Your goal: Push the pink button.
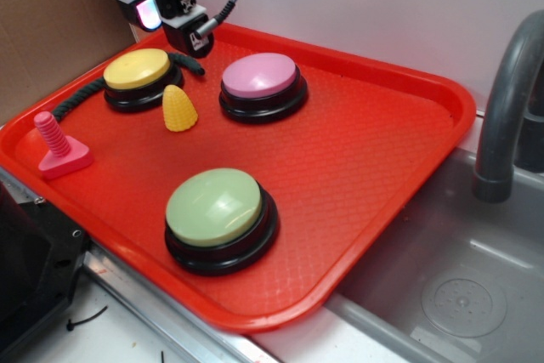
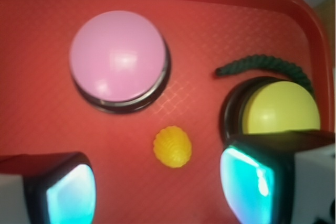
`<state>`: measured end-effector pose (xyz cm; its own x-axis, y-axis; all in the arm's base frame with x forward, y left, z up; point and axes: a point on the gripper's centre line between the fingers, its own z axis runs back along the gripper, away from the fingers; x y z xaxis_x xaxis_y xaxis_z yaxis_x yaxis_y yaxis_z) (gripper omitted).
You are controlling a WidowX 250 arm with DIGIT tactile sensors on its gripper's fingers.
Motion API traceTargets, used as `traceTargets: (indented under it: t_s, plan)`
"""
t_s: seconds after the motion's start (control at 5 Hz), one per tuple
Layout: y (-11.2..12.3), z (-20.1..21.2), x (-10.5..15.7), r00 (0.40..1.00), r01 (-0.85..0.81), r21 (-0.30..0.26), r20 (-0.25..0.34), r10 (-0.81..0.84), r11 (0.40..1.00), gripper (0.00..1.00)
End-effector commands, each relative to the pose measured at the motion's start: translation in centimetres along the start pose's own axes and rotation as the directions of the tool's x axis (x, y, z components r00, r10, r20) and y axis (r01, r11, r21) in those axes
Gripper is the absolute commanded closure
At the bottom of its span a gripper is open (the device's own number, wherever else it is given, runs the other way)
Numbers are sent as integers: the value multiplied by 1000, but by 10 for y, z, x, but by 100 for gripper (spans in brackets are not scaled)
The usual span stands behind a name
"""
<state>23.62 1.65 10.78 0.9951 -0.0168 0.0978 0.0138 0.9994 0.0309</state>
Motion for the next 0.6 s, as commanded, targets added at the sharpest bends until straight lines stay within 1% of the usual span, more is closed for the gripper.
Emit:
traceTargets:
  t_s: [0.0,0.2,0.4]
  plan:
    - [-17,-13,42,995,45,-3,88,-44,999,0]
    - [-24,-34,60,996,66,12,61,-67,998,0]
    - [-25,-45,66,995,89,13,45,-90,996,0]
